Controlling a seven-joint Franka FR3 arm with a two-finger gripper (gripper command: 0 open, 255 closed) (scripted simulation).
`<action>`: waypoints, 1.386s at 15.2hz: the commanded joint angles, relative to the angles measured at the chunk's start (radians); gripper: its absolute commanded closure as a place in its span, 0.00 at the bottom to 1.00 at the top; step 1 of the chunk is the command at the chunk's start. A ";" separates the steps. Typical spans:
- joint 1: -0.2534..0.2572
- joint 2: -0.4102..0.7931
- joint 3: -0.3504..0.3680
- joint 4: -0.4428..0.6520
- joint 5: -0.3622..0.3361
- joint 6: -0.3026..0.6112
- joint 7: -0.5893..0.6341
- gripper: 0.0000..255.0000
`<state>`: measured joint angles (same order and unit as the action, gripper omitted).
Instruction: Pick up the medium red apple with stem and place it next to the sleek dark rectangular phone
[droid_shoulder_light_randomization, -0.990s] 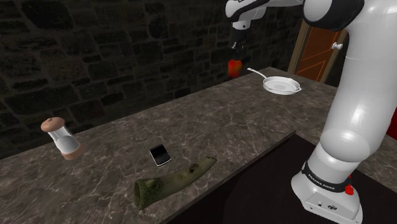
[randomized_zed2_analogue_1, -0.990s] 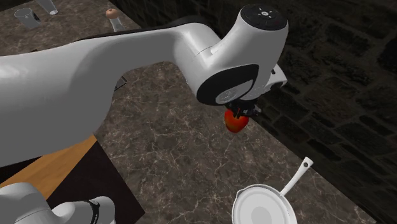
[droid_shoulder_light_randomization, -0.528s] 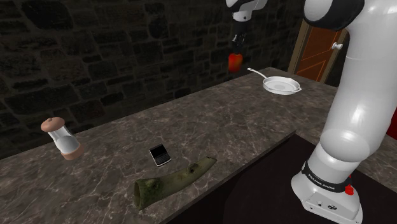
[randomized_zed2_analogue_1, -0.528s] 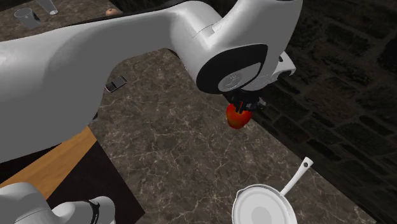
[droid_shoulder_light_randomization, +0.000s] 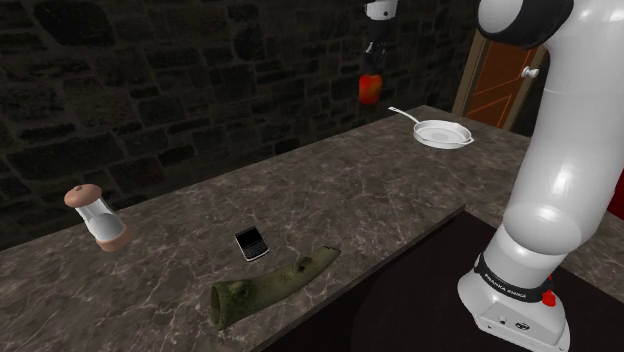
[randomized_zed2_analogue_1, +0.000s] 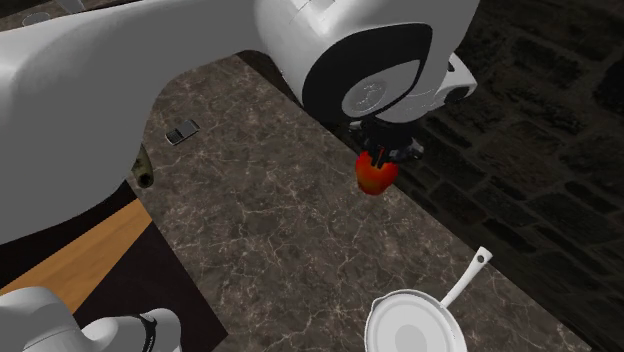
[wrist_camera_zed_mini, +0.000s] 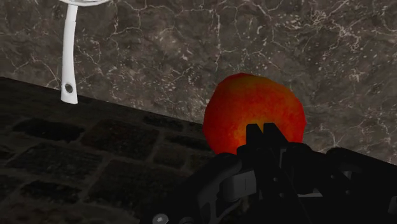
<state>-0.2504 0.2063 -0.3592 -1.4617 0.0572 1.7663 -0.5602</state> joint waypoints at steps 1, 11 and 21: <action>0.027 -0.030 0.012 -0.033 -0.017 0.005 0.039 1.00; 0.172 -0.173 0.113 -0.204 -0.095 0.034 0.289 1.00; 0.291 -0.208 0.231 -0.241 -0.127 0.024 0.531 1.00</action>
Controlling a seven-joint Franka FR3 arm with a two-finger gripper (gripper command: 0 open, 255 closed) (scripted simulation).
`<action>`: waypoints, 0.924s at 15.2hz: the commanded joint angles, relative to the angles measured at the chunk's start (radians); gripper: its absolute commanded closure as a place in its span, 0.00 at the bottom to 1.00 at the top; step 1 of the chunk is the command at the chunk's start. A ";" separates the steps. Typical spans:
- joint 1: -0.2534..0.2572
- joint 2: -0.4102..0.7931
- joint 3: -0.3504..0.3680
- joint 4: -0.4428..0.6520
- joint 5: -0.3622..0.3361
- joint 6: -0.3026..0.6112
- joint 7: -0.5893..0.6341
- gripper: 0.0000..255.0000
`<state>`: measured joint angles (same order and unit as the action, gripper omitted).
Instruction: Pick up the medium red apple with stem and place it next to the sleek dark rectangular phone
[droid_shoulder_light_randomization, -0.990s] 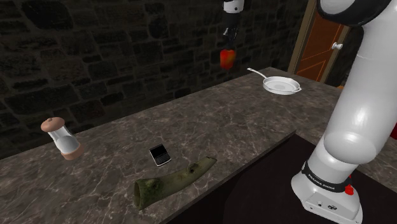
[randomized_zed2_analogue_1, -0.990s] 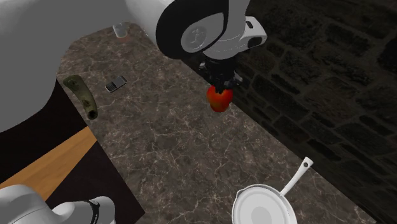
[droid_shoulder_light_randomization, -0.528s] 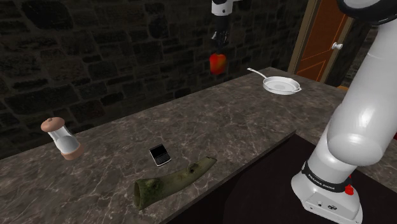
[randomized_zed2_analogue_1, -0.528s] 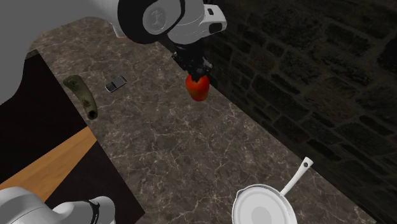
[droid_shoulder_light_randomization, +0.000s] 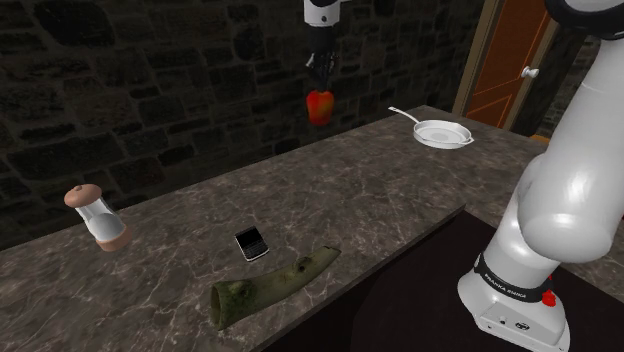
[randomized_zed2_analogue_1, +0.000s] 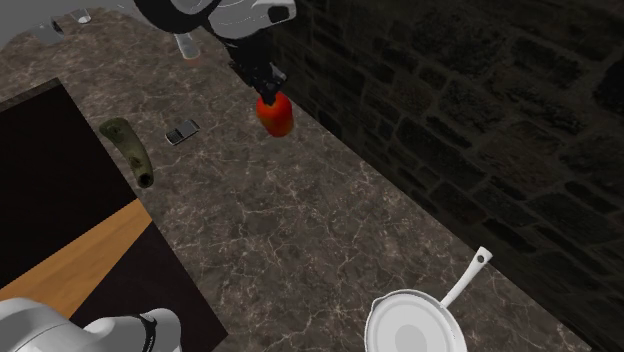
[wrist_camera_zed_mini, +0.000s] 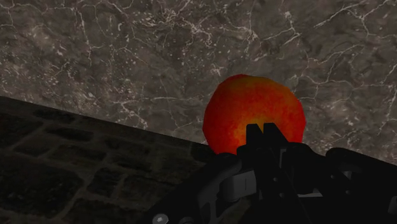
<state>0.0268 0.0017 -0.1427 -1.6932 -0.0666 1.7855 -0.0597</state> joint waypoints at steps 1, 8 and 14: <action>0.026 -0.002 0.026 -0.007 -0.005 0.002 0.054 1.00; 0.107 0.041 0.104 0.049 -0.017 -0.024 0.215 1.00; 0.179 0.117 0.165 0.149 -0.030 -0.060 0.347 1.00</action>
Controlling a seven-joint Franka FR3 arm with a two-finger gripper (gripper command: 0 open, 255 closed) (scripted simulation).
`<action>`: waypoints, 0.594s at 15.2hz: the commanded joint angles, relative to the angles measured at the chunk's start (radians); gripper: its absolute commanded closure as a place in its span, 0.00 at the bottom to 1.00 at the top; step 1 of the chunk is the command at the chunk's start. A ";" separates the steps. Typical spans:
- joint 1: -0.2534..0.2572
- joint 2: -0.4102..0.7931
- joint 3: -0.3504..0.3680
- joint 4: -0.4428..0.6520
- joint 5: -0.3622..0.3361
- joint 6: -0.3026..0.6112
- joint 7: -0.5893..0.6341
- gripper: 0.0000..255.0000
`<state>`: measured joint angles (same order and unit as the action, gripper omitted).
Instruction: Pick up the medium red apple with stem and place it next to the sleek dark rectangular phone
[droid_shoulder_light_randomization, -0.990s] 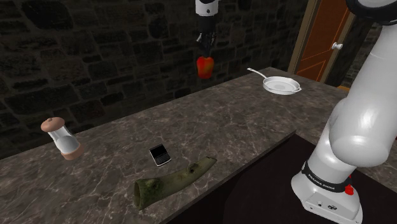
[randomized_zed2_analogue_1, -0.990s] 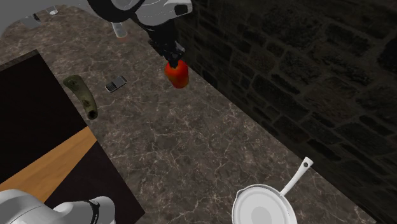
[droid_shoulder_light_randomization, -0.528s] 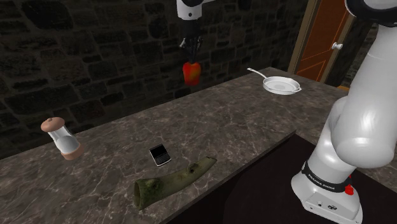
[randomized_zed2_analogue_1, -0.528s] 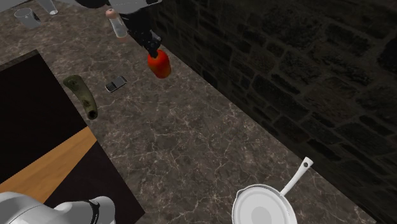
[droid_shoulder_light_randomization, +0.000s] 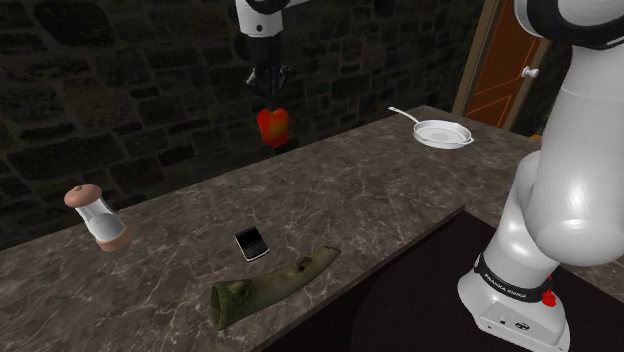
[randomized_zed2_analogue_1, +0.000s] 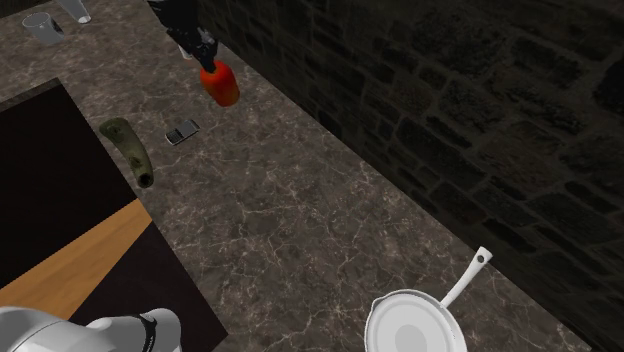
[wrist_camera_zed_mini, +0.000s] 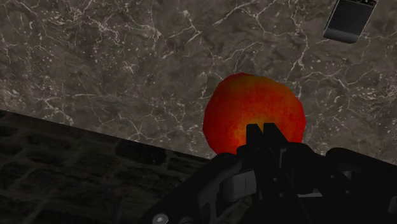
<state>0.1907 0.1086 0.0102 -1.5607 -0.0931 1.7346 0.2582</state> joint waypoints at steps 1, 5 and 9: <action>0.028 0.026 0.022 0.038 -0.006 -0.016 0.050 1.00; 0.080 0.103 0.056 0.143 -0.020 -0.053 0.132 1.00; 0.121 0.169 0.076 0.223 -0.033 -0.074 0.191 1.00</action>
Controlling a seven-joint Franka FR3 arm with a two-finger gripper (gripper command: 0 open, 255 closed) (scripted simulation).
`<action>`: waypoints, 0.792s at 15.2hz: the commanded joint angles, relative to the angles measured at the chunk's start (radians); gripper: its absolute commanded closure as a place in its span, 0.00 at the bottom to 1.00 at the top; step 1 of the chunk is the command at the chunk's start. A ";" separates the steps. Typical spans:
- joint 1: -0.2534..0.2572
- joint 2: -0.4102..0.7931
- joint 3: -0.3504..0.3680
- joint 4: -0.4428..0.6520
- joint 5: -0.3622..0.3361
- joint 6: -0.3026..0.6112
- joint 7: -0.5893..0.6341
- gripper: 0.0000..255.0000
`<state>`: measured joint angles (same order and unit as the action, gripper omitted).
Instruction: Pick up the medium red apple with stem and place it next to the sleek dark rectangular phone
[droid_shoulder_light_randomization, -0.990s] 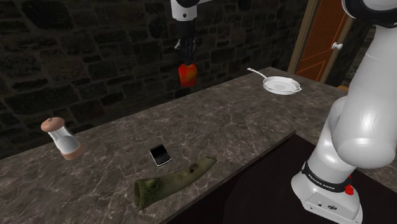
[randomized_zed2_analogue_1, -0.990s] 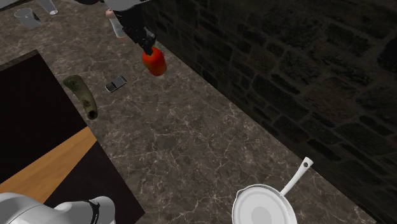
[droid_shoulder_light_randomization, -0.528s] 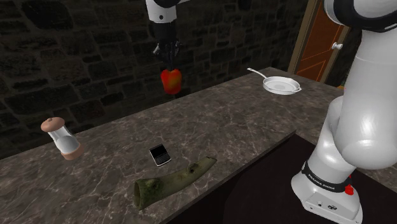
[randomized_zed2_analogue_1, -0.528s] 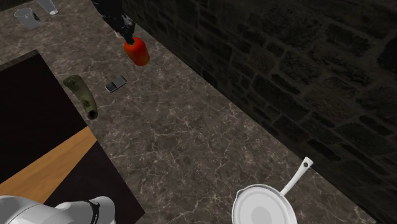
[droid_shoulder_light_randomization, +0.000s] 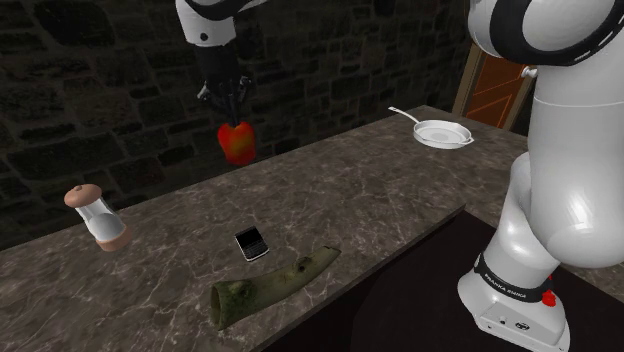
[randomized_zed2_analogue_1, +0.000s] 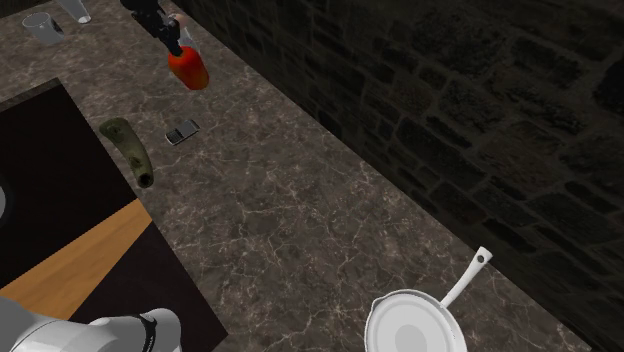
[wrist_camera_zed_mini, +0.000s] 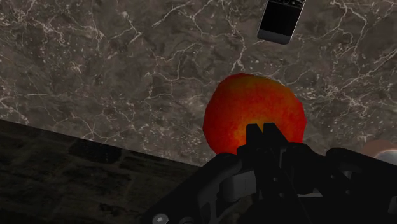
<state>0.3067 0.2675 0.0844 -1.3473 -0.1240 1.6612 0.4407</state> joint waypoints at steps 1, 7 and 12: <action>0.005 0.006 0.002 -0.009 -0.002 0.014 0.010 1.00; 0.002 -0.007 0.001 -0.108 -0.002 0.100 0.017 1.00; 0.000 -0.010 0.001 -0.179 -0.003 0.169 0.024 1.00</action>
<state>0.3075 0.2588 0.0855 -1.5104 -0.1273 1.8138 0.4642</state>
